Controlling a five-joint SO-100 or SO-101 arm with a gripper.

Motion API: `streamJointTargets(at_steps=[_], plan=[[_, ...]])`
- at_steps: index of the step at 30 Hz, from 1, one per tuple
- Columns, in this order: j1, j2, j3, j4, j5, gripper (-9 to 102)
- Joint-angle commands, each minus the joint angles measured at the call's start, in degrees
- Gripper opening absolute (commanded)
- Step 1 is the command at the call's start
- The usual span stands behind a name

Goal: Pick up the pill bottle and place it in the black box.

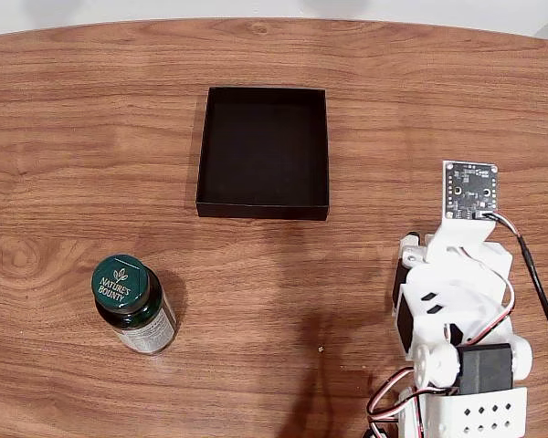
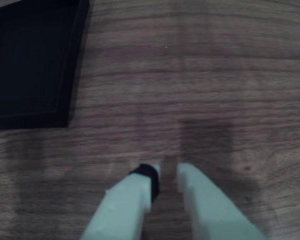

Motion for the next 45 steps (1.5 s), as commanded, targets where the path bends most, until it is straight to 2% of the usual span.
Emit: streamJointTargets(at_steps=[1, 17, 33, 45], plan=[[4.0, 1.1, -1.0, -2.7, -3.7, 0], [2.3, 1.1, -1.0, -3.4, -3.9, 0], [-16.0, 1.1, -1.0, -5.4, -2.7, 0], [-32.4, 1.3, -1.0, -3.8, 3.7, 0]])
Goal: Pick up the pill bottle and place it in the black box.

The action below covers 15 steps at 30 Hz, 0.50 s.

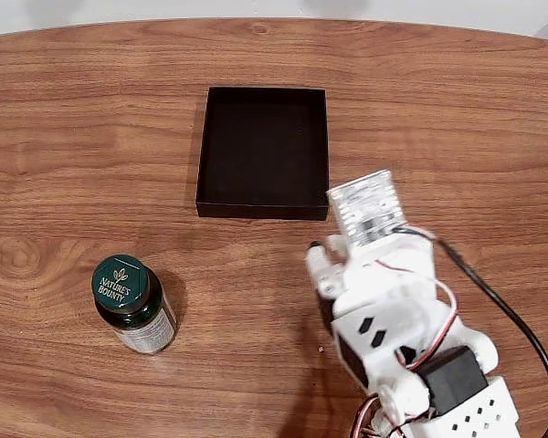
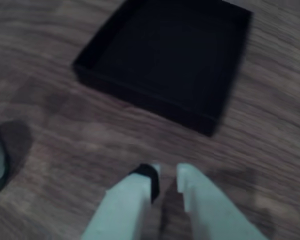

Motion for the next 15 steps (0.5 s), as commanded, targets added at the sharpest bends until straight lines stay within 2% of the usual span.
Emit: streamJointTargets(at_steps=[1, 7, 15], plan=[[-5.1, 1.3, -1.0, 1.4, 2.5, 0], [-11.2, 1.8, -1.0, 7.7, 4.9, 0], [-20.7, 1.8, -1.0, 8.6, 3.3, 0]])
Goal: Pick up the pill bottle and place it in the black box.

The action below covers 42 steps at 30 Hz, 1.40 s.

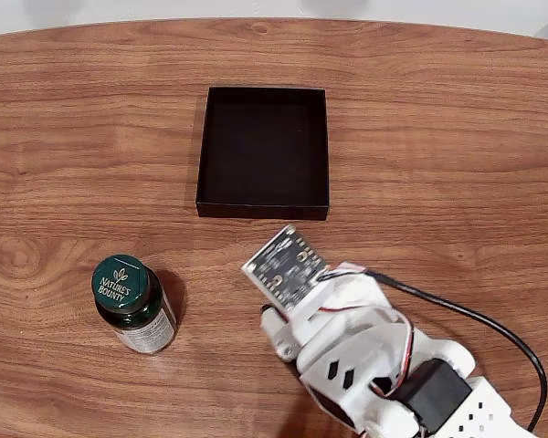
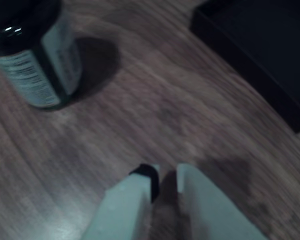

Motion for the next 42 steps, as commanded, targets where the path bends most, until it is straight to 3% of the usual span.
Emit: streamJointTargets(at_steps=[1, 9, 14, 17, 27, 37, 42], plan=[[-4.6, 1.3, -1.0, 0.0, -0.8, 0], [-8.6, 1.2, -1.0, -2.6, 0.7, 0], [-8.3, 0.6, -1.0, -10.5, 4.3, 21], [-8.5, 0.3, -1.0, -14.8, 4.0, 27], [-10.3, -3.0, -1.0, -28.9, 5.9, 29], [-9.1, -5.8, -1.0, -29.4, 3.7, 34], [-8.9, -11.0, -1.0, -33.5, 3.9, 37]])
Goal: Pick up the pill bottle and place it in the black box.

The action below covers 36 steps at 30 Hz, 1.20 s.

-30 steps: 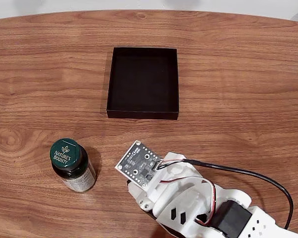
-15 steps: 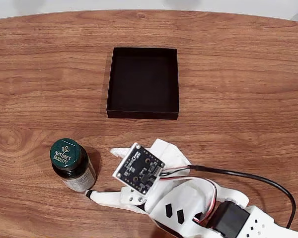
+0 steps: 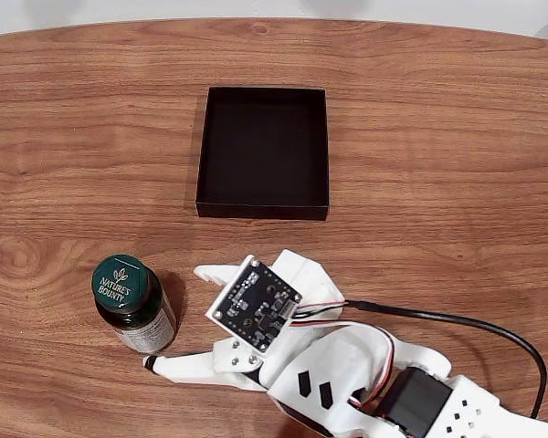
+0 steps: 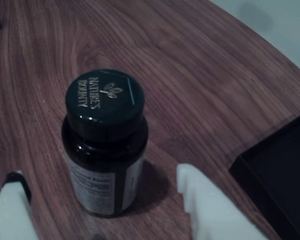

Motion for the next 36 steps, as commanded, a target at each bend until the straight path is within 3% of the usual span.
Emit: streamJointTargets(at_steps=[1, 14, 24, 36], plan=[[0.9, -4.7, -1.1, -5.8, -0.1, 38], [0.1, -19.6, -1.1, -18.6, -0.1, 38], [1.6, -43.7, -2.0, -43.4, -1.8, 38], [-0.2, -54.2, -4.6, -51.3, -3.3, 38]])
